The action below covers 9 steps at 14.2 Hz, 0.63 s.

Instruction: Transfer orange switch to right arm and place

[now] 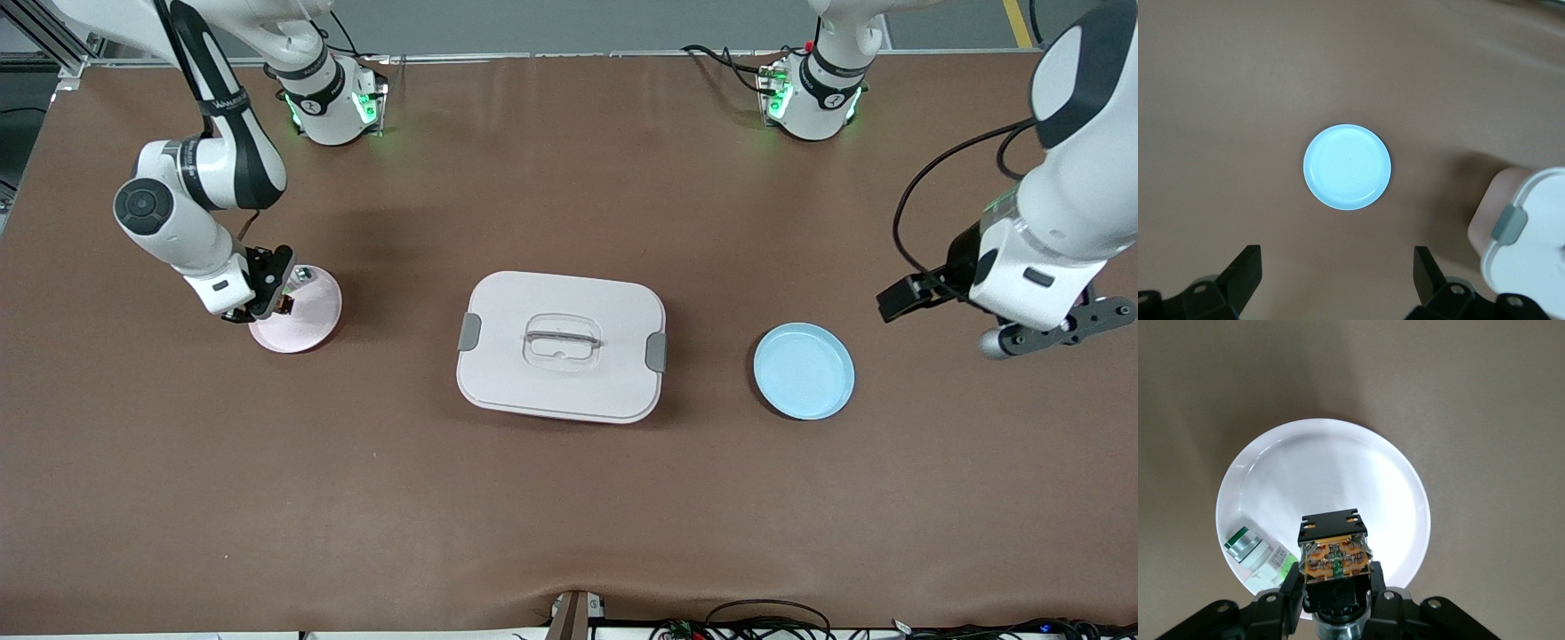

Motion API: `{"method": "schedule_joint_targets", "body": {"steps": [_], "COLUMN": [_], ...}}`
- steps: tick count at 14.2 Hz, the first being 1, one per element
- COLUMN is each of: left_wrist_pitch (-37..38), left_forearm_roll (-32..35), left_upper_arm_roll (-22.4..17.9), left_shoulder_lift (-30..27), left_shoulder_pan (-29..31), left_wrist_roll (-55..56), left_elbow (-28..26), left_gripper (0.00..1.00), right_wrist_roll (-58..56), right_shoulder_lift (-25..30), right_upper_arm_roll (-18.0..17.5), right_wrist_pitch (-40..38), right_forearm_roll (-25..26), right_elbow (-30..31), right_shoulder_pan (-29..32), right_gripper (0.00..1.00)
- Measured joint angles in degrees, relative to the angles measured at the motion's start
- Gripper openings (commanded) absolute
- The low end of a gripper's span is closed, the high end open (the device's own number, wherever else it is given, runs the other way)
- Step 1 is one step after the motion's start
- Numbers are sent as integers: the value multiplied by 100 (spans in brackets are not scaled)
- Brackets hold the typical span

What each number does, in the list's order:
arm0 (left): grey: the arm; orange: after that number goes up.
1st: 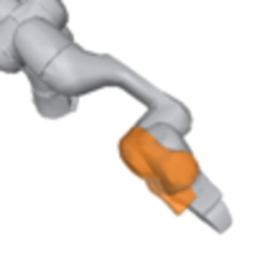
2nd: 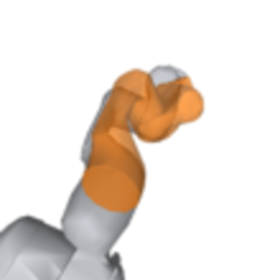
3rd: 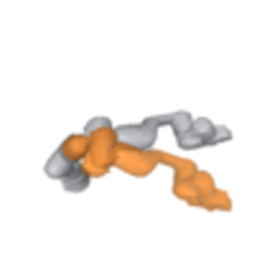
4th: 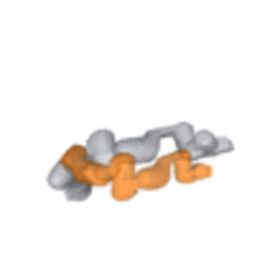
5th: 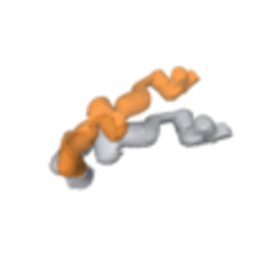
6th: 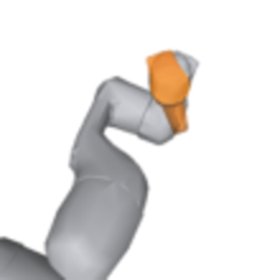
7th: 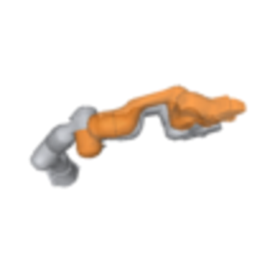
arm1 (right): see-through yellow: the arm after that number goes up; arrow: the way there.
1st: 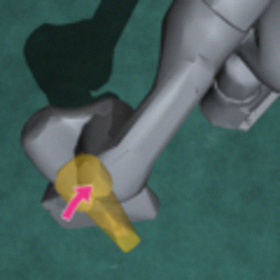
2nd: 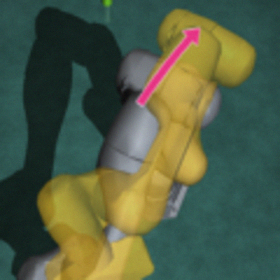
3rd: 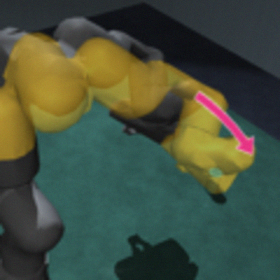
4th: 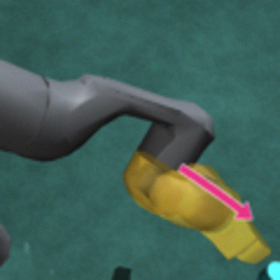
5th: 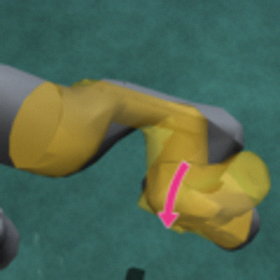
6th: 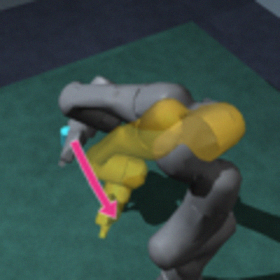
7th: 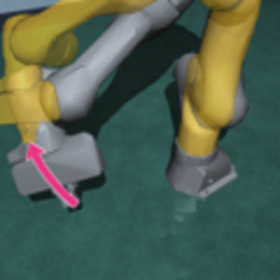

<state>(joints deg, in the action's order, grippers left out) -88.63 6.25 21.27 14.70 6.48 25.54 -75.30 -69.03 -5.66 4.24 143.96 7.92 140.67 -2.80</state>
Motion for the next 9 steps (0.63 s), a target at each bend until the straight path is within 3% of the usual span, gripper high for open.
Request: {"method": "schedule_joint_targets", "body": {"steps": [4,9], "left_wrist_pitch": [50,23], "left_forearm_roll": [-463,-507], "left_upper_arm_roll": [-860,-1111], "left_shoulder_lift": [-388,-910], "left_shoulder_pan": [-276,-520], "left_wrist_roll": [-1111,-1212], "left_elbow": [-118,-724], "left_gripper": [100,100], "right_wrist_roll": [0,0], "right_shoulder_lift": [-159,-473], "right_upper_arm_roll": [-5,-8], "right_wrist_pitch": [147,543], "right_forearm_roll": [21,138], "right_elbow": [50,70], "right_shoulder_pan": [-11,-17], "right_gripper": [13,13]}}
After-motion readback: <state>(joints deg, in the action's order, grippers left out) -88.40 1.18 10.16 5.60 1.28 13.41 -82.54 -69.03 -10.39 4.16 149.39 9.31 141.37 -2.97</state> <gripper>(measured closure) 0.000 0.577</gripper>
